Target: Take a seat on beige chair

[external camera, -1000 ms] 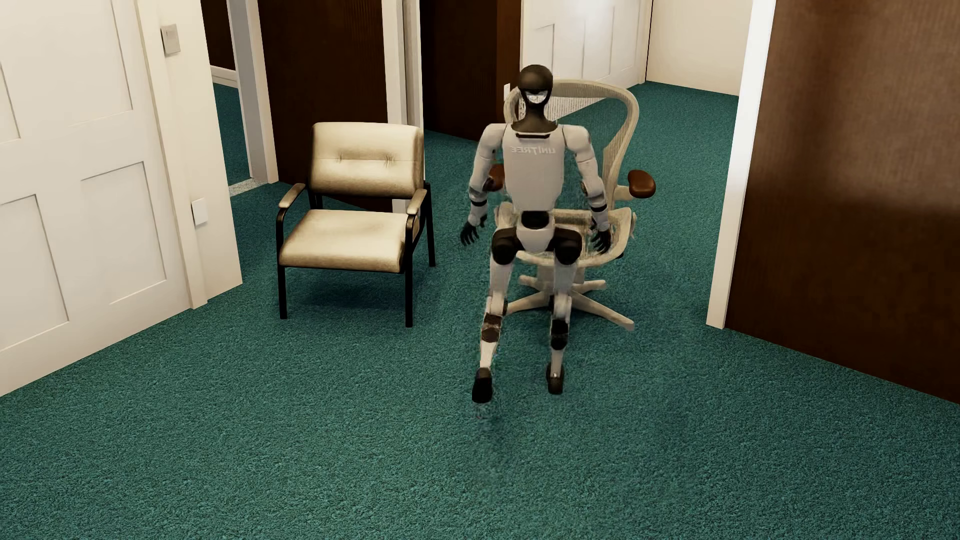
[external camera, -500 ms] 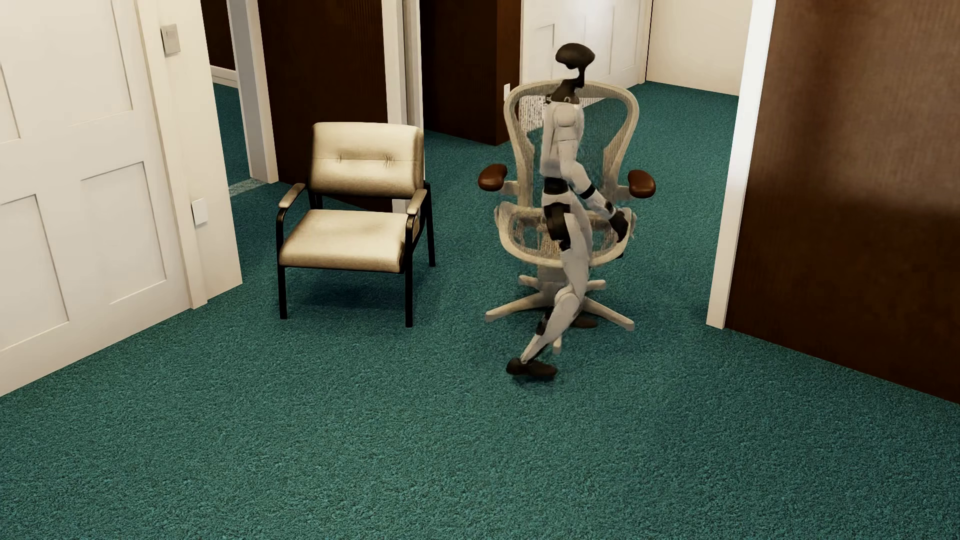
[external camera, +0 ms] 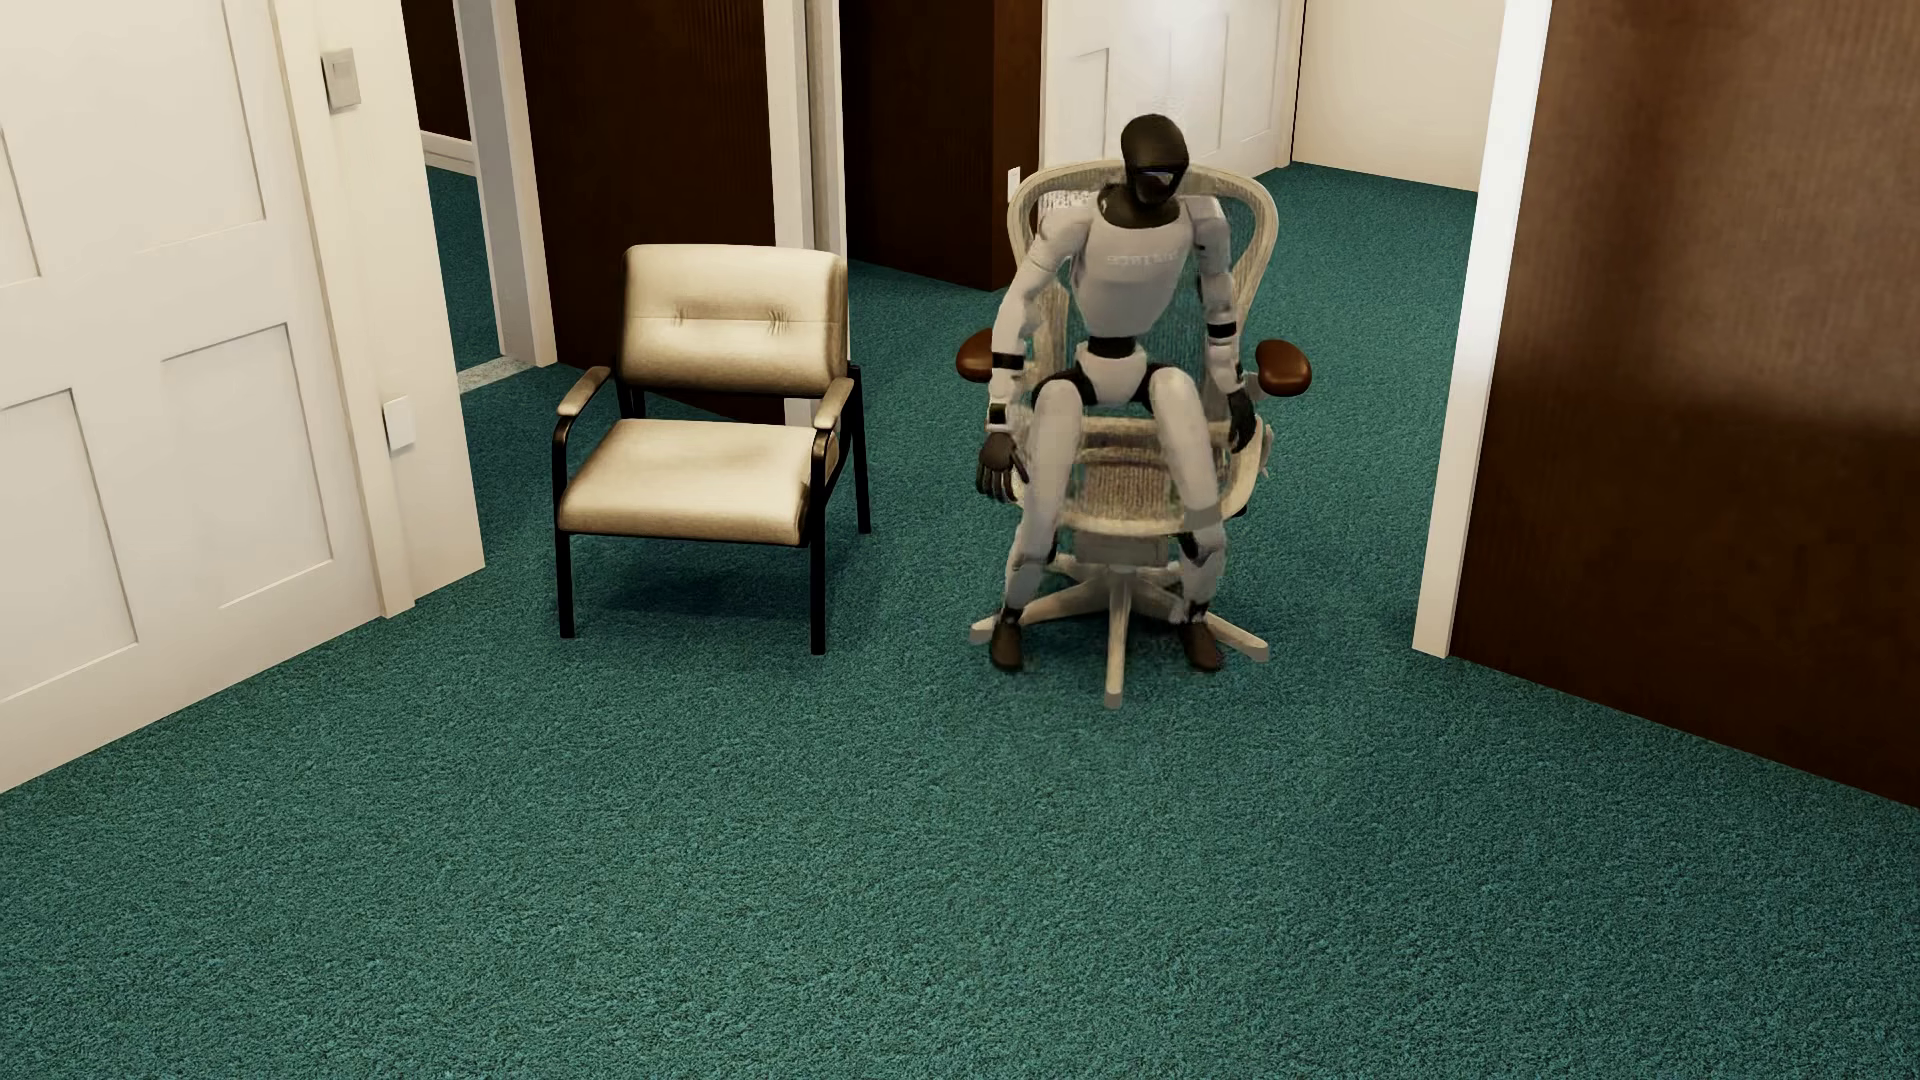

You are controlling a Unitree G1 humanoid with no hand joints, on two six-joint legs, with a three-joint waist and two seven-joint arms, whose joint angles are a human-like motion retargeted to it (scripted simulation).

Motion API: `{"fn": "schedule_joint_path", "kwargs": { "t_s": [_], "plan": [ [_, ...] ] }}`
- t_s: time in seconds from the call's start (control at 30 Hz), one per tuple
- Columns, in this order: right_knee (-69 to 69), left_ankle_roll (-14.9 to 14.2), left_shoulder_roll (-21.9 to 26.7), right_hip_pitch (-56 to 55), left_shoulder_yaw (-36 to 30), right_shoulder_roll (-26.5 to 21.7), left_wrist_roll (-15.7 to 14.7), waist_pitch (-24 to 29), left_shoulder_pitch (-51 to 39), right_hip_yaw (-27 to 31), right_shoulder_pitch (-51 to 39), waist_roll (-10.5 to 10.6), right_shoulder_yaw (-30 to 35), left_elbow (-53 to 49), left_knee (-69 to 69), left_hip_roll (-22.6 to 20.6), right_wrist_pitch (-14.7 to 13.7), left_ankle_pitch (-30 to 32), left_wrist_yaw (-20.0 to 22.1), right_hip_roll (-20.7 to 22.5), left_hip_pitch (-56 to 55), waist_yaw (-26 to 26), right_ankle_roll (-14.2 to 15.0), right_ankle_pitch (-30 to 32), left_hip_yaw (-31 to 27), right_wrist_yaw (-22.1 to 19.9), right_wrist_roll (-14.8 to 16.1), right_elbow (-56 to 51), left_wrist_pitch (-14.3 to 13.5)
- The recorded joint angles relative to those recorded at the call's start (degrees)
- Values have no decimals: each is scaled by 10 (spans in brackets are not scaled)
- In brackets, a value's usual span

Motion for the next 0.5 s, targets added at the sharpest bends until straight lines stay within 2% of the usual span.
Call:
{"fn": "schedule_joint_path", "kwargs": {
  "t_s": [0.03,0.07,0.1,0.13,0.17,0.2,0.23,0.27,0.3,0.33,0.37,0.4,0.43,0.5],
  "plan": [
    [64,-2,4,-60,-5,0,-2,17,-21,11,-9,-2,8,-11,20,1,3,-5,7,-20,-31,-5,11,-12,-8,8,-8,1,-11],
    [120,3,8,-124,-12,-2,23,27,-39,44,-9,3,11,-23,35,-8,2,5,-6,-31,-61,-5,22,-20,-36,19,-21,-2,-3],
    [168,-10,6,-175,-23,-4,7,43,-56,77,-8,4,15,-47,53,-14,-3,-22,19,-35,-79,-7,26,-31,-67,16,-23,-7,-8],
    [237,9,9,-244,-33,-7,13,55,-79,109,-6,3,17,-59,84,-24,-2,-73,29,-36,-102,-8,26,-39,-77,13,-28,-19,-13],
    [300,18,14,-310,-35,-11,25,63,-96,132,-3,5,10,-84,150,-33,18,-90,24,-42,-153,-8,32,-55,-83,19,-46,-27,-10],
    [354,-5,11,-354,-47,-15,34,80,-126,153,-2,13,-6,-97,227,-43,12,-100,37,-69,-212,-11,54,-77,-94,20,-52,-38,-9],
    [410,-4,13,-394,-67,-18,41,97,-148,166,9,11,-16,-119,283,-45,23,-131,57,-89,-243,-9,63,-101,-85,-13,-40,-56,-4],
    [467,-14,22,-426,-68,-6,42,120,-171,186,14,6,-26,-135,347,-31,27,-160,69,-93,-263,-6,71,-120,-81,-26,-30,-60,1],
    [519,-36,35,-461,-67,2,44,133,-184,202,17,-2,-19,-156,411,-14,31,-184,89,-83,-289,-6,64,-138,-92,-56,-17,-71,8],
    [566,-41,63,-491,-67,15,36,149,-201,224,20,-7,-30,-178,465,-13,35,-201,87,-76,-312,-12,63,-152,-101,-74,-19,-87,5],
    [610,-48,63,-514,-60,29,37,169,-214,240,14,-16,-48,-193,509,-12,28,-220,109,-72,-319,-14,65,-162,-105,-97,2,-98,25],
    [646,-51,75,-537,-68,32,33,178,-228,262,16,-16,-52,-196,549,-10,21,-226,112,-69,-338,-16,73,-159,-110,-111,2,-115,23],
    [664,-54,83,-537,-81,34,20,190,-240,263,13,-14,-49,-190,574,-3,22,-228,140,-68,-339,-16,76,-157,-114,-123,-2,-122,31],
    [660,-63,81,-504,-91,49,4,221,-255,247,4,-12,-41,-163,581,6,27,-211,152,-79,-319,-20,87,-138,-120,-126,-15,-105,43]
  ]
}}
